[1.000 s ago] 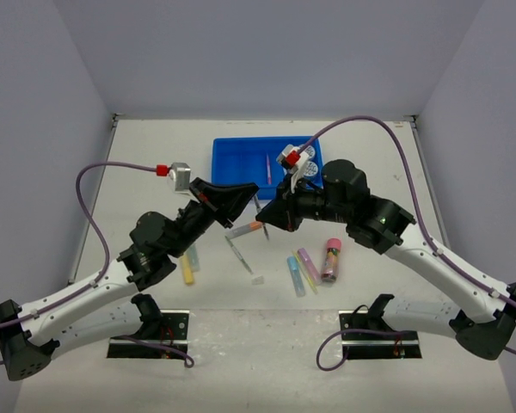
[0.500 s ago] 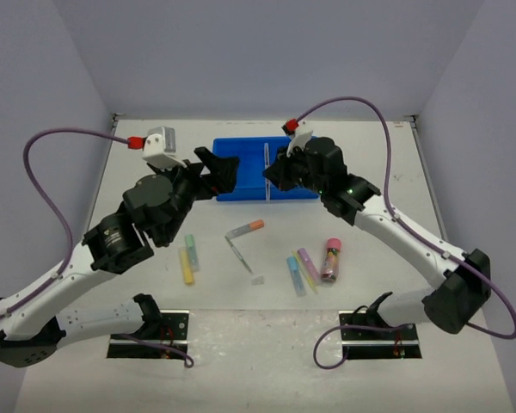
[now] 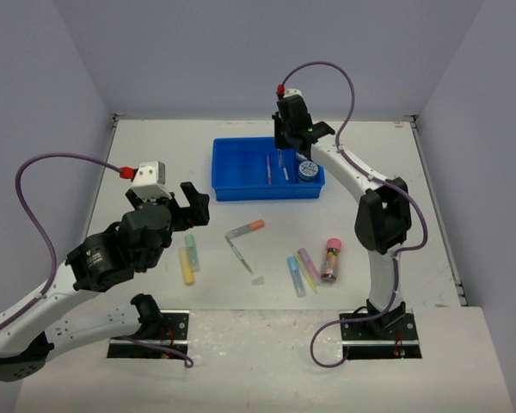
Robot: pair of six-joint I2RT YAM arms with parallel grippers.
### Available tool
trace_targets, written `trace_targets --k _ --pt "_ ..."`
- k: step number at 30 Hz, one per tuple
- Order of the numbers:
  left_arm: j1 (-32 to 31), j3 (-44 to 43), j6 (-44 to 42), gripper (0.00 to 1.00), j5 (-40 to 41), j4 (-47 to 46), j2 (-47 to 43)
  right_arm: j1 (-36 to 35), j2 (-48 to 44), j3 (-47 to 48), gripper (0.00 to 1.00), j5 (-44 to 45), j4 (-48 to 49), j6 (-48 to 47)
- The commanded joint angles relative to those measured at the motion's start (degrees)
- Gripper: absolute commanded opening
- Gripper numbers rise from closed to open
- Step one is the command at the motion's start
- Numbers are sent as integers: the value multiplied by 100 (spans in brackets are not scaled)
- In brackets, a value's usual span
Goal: Sort the stationery into containers
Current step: Place the pen in the storage box.
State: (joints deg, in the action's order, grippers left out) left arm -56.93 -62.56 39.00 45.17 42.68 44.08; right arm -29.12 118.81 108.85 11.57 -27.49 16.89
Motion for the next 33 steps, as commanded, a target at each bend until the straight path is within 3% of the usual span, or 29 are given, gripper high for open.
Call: trace_targets --k 1,5,9,13,18,20,22,25,27,28,30,33 --pt "6 127 54 100 -87 555 -307 -14 271 392 0 362 -511 135" --pt "6 263 -44 100 -124 557 -473 -14 329 328 8 304 -568 299" --pt "6 379 -86 100 -67 602 -459 -23 224 446 41 249 -741 349" --pt "6 526 -40 100 69 690 -376 -22 -150 799 53 264 -1092 290" --pt "6 684 158 100 412 822 -395 -401 -1297 335 55 443 -1324 298" --pt "6 692 401 100 646 961 -444 -665 -1782 -232 54 337 -1250 323" --pt "6 736 817 100 966 1206 -558 -1224 -2473 -1513 53 214 -1005 376" --pt "6 771 1288 100 1246 1427 -763 -2080 -2942 -2578 52 -42 -594 630" --pt "6 717 1617 100 1436 1682 -880 -2554 -2940 -2941 53 -47 -404 830" --pt "6 694 1720 100 1488 1795 -942 -2768 -2829 -2999 59 -19 -364 903" --pt "6 704 1772 100 1545 1901 -1076 -3160 -2537 -2902 66 135 -464 1025" --pt "6 789 1704 100 1492 1855 -1323 -3377 -1976 -2620 68 366 -696 1199"
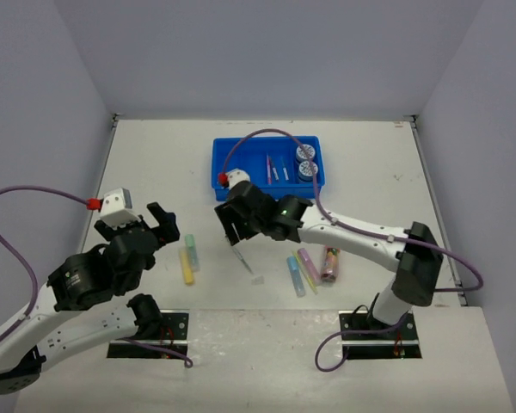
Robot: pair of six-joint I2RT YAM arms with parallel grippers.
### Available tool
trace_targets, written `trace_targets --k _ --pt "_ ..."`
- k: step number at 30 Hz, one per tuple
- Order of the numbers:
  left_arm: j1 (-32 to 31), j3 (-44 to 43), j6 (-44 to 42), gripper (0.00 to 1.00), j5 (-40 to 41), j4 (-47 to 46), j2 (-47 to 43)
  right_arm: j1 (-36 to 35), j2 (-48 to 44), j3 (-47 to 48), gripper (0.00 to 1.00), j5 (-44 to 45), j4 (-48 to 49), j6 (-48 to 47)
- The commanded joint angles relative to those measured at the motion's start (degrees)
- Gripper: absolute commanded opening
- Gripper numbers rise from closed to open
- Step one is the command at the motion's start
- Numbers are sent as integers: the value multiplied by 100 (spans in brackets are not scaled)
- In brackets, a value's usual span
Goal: Sort the stationery into containers
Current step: Place the pen in the storage box, then pick up the pen from the center of the board.
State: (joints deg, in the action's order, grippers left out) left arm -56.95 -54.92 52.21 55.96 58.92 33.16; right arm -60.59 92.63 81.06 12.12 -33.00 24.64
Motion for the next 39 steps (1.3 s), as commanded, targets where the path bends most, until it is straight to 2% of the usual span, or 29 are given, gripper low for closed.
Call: trace_targets --k 1,6,10,12,15,25,28,30,31,32,34,39 --pt "8 51 343 100 382 205 -265 -263 796 233 68 317 -197 466" --pt "8 112 205 100 304 104 -208 -380 1357 535 67 242 -329 583" --pt "8 111 121 100 252 50 -108 -392 1667 613 61 36 -312 551" --pt "8 140 34 100 201 -29 -99 -392 1922 816 54 -17 -382 463" --pt "8 155 -36 100 161 -88 -99 -392 2309 1022 48 64 -500 439" --pt "8 201 -174 100 82 -211 -72 -392 2880 1247 40 223 -611 463" --pt "8 201 -233 100 47 -253 -33 -392 3032 1259 28 234 -615 450" --pt "8 210 -247 100 38 -258 -20 -392 3129 1265 16 105 -601 454" --pt "8 208 -247 100 40 -256 -20 -392 3140 1272 14 61 -592 461" --pt "8 201 -246 100 49 -248 -20 -392 3183 1273 8 48 -584 491" --pt "8 196 -227 100 75 -246 -20 -392 3175 1286 1 -1 -565 507" --pt "8 127 94 100 196 -30 80 -391 2673 1396 0 -367 -560 405"
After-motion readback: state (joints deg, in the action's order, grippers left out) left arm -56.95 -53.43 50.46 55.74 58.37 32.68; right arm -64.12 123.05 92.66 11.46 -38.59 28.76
